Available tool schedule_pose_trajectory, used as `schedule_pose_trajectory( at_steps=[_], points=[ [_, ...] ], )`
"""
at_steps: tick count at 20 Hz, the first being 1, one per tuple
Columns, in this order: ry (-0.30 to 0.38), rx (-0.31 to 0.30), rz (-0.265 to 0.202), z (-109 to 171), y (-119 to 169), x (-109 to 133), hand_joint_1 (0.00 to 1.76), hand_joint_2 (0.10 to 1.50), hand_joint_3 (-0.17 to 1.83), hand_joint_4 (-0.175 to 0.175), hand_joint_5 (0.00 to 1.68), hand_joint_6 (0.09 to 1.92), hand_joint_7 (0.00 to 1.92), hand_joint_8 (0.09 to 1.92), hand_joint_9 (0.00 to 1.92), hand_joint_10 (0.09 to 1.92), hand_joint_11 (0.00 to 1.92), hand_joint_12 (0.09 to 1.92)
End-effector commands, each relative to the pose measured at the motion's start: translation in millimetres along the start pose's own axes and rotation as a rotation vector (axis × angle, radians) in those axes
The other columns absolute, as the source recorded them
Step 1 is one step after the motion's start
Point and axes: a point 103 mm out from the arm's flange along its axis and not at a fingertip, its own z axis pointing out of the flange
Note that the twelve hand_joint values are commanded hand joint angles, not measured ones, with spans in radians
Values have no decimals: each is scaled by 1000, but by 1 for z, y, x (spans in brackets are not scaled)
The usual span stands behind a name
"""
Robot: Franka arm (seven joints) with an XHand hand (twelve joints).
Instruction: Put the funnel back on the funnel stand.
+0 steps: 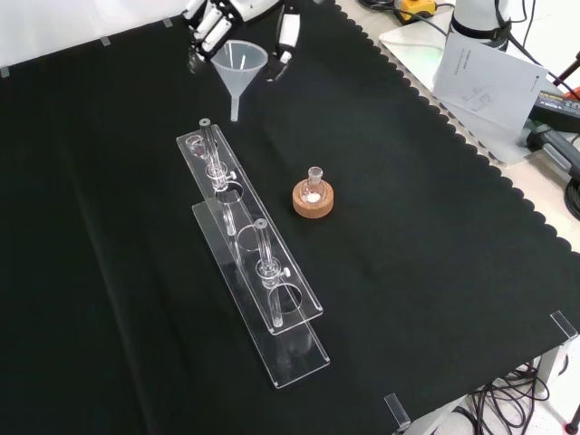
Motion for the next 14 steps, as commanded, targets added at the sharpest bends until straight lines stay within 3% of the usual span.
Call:
schedule_pose_trajectory(
  at_steps=[1, 14],
  points=[
    [21, 6, -8, 9, 26, -19, 649, 813, 446, -24, 596, 186, 595, 663, 962, 492, 475, 1290],
    [26, 3, -28, 19, 58, -11, 650, 817, 444, -25, 598, 194, 594, 666, 963, 494, 484, 1289]
  ],
)
